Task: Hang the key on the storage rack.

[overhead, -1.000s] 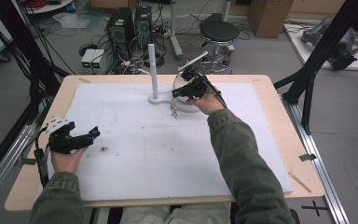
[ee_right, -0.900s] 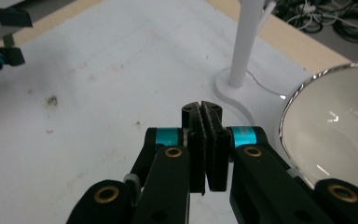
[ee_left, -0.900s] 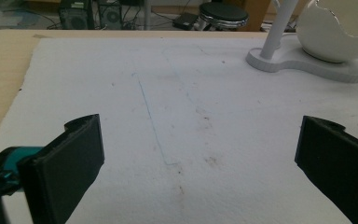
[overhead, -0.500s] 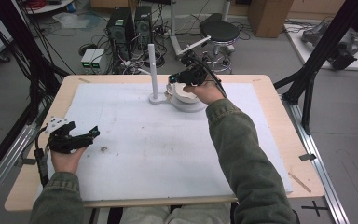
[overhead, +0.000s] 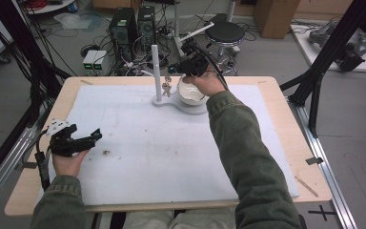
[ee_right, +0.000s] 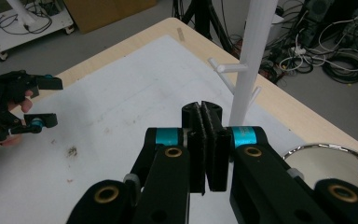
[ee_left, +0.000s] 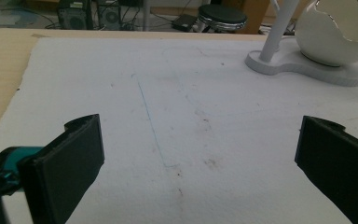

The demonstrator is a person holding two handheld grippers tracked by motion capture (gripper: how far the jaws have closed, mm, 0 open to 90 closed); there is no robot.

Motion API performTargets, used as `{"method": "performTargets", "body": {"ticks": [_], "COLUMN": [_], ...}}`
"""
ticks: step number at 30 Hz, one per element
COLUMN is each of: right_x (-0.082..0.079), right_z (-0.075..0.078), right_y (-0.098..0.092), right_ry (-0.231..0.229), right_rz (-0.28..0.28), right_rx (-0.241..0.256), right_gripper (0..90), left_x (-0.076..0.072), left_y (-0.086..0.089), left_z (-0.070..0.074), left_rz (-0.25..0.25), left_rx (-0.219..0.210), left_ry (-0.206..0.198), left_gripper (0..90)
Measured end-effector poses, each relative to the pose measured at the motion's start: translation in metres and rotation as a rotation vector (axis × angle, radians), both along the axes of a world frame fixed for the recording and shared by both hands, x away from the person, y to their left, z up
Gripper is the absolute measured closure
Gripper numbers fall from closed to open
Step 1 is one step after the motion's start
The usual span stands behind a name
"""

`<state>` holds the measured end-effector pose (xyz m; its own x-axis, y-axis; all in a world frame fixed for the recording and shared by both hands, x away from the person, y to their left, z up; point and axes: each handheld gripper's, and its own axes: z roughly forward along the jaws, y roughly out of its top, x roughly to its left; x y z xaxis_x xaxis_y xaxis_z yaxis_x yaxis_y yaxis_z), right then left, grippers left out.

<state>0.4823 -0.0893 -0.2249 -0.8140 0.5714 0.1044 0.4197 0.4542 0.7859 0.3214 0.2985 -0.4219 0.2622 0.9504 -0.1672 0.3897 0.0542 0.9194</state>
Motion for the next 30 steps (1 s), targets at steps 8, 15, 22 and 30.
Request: {"method": "performTargets", "body": {"ticks": [8, 15, 22, 30], "right_x": [0.007, 0.016, 0.026, 0.036], "right_z": [0.015, 0.027, 0.026, 0.03], "right_y": [0.005, 0.018, 0.025, 0.03], "right_ry": [-0.033, -0.032, -0.027, -0.026], "right_rz": [-0.031, -0.031, -0.039, -0.046], "right_rx": [0.009, 0.002, 0.0, -0.012], "right_gripper": [89.0, 89.0, 89.0, 89.0], "left_x": [0.0, 0.0, 0.001, 0.002], "left_y": [0.001, 0.0, 0.001, -0.001], "left_z": [0.0, 0.0, -0.001, -0.001], "left_rz": [0.001, 0.003, 0.001, -0.009], "left_rx": [-0.007, -0.005, -0.004, -0.002], "left_ry": [-0.003, -0.006, -0.004, 0.003], "left_gripper": [1.7, 1.7, 1.7, 1.8]}}
